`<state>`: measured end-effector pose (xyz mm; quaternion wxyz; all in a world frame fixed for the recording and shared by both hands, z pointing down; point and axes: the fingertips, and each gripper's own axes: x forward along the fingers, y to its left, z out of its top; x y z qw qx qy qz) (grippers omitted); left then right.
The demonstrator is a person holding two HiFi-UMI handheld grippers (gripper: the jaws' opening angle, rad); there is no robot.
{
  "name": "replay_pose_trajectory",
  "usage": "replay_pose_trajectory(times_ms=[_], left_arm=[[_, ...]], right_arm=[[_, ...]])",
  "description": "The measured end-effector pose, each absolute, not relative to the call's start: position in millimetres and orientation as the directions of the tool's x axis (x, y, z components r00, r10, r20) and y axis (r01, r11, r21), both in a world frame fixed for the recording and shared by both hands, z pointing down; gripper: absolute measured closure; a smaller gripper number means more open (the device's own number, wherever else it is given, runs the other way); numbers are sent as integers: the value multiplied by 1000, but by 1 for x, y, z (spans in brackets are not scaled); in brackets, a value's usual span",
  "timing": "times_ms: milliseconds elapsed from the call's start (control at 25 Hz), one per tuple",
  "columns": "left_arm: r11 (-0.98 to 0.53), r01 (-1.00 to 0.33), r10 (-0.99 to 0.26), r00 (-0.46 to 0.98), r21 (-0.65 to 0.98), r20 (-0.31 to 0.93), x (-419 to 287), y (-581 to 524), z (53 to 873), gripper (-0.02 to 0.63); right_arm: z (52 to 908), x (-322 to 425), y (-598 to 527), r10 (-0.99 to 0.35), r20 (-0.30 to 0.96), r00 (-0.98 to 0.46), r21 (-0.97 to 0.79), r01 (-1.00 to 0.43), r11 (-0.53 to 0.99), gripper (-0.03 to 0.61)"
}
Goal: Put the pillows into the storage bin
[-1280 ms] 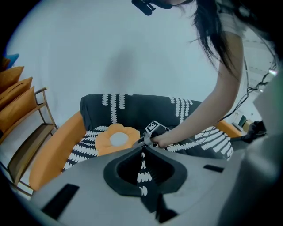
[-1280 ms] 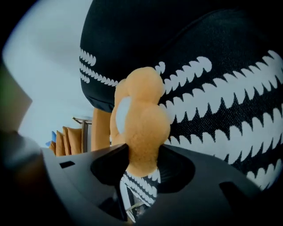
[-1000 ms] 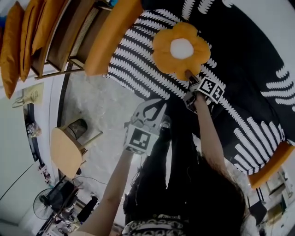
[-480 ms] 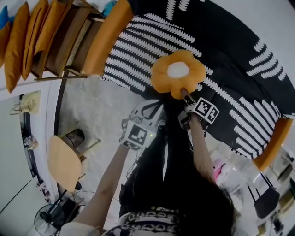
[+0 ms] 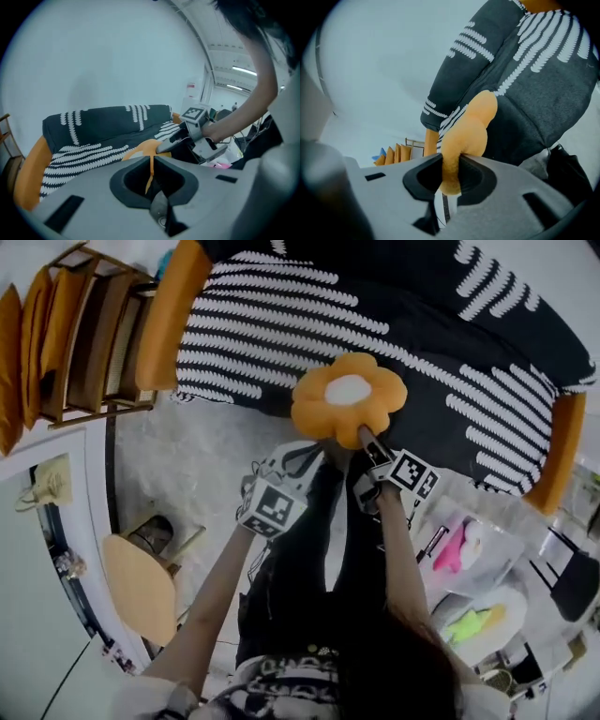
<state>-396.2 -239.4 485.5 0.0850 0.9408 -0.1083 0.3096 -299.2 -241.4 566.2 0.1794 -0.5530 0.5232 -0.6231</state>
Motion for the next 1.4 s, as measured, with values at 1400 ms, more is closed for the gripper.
replay_pose_trajectory(times_ms=[1400], left_arm=[[-812, 575, 537, 671, 100, 511, -14, 335, 466, 597]], right_arm=[[565, 79, 492, -637, 579, 509, -740, -1, -673, 517]])
